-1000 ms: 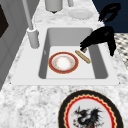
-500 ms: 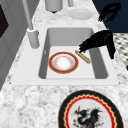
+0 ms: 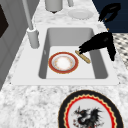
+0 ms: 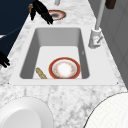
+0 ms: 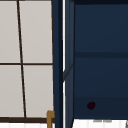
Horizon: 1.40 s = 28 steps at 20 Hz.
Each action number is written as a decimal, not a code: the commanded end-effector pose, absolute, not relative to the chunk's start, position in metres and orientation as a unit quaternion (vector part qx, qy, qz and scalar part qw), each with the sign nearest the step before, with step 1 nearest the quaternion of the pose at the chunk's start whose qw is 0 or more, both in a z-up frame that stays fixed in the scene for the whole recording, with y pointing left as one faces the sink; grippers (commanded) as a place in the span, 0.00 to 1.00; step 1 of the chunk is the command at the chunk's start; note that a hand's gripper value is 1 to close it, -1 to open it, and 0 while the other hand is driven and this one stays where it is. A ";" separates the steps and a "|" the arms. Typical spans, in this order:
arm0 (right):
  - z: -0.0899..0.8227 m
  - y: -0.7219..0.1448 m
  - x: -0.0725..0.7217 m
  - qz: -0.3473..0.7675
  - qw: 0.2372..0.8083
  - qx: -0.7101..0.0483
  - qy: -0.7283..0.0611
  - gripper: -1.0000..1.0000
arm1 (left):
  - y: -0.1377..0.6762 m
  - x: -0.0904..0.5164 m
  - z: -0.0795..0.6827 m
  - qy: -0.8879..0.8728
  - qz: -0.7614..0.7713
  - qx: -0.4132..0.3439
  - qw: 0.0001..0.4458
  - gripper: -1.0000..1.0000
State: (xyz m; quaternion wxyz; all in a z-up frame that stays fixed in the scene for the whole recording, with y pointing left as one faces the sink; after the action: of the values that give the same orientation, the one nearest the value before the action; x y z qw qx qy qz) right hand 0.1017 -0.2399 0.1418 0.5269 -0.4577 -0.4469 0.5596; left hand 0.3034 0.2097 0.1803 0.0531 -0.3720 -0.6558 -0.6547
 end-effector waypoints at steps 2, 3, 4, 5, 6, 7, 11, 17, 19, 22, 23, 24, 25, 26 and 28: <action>0.142 -0.240 0.102 0.560 0.527 -0.458 -0.447 0.50 | 0.217 0.303 0.192 -0.675 -0.648 -0.340 0.096 0.00; 0.142 -0.240 0.102 0.560 0.527 -0.458 -0.447 0.50 | 0.219 0.303 0.195 -0.674 -0.648 -0.341 0.097 0.00; 0.142 -0.240 0.102 0.560 0.527 -0.458 -0.447 0.50 | 0.221 0.303 0.197 -0.674 -0.648 -0.341 0.097 0.00; 0.142 -0.240 0.102 0.560 0.527 -0.458 -0.447 0.50 | 0.223 0.303 0.200 -0.673 -0.648 -0.342 0.097 0.00; 0.142 -0.240 0.102 0.560 0.527 -0.458 -0.447 0.50 | 0.225 0.303 0.203 -0.673 -0.649 -0.342 0.098 0.00; 0.142 -0.240 0.102 0.560 0.527 -0.458 -0.447 0.50 | 0.226 0.303 0.205 -0.671 -0.651 -0.341 0.097 0.00; 0.142 -0.240 0.102 0.560 0.527 -0.458 -0.447 0.50 | 0.237 0.303 0.214 -0.669 -0.654 -0.342 0.092 0.00; 0.142 -0.240 0.102 0.560 0.527 -0.458 -0.447 0.50 | 0.267 0.301 0.222 -0.658 -0.659 -0.355 0.076 0.00; 0.142 -0.240 0.102 0.560 0.527 -0.458 -0.447 0.50 | 0.280 0.301 0.228 -0.654 -0.659 -0.363 0.075 0.00; 0.142 -0.240 0.102 0.560 0.527 -0.458 -0.447 0.50 | 0.300 0.300 0.239 -0.653 -0.654 -0.373 0.080 0.00; 0.142 -0.240 0.102 0.560 0.527 -0.458 -0.447 0.50 | 0.306 0.300 0.242 -0.654 -0.653 -0.372 0.083 0.00; 0.142 -0.240 0.102 0.560 0.527 -0.458 -0.447 0.50 | 0.311 0.300 0.244 -0.655 -0.653 -0.371 0.086 0.00; 0.142 -0.240 0.102 0.560 0.527 -0.458 -0.447 0.50 | 0.317 0.299 0.246 -0.655 -0.654 -0.369 0.086 0.00; 0.142 -0.240 0.102 0.560 0.527 -0.458 -0.447 0.50 | 0.322 0.298 0.247 -0.655 -0.656 -0.366 0.084 0.00; 0.142 -0.240 0.102 0.560 0.527 -0.458 -0.447 0.50 | 0.333 0.298 0.251 -0.656 -0.657 -0.361 0.084 0.00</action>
State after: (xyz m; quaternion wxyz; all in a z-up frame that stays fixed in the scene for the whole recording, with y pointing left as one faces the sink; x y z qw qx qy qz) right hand 0.1017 -0.2399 0.1418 0.5269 -0.4577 -0.4469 0.5596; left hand 0.2994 0.3178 0.2454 0.0627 -0.3700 -0.6500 -0.6608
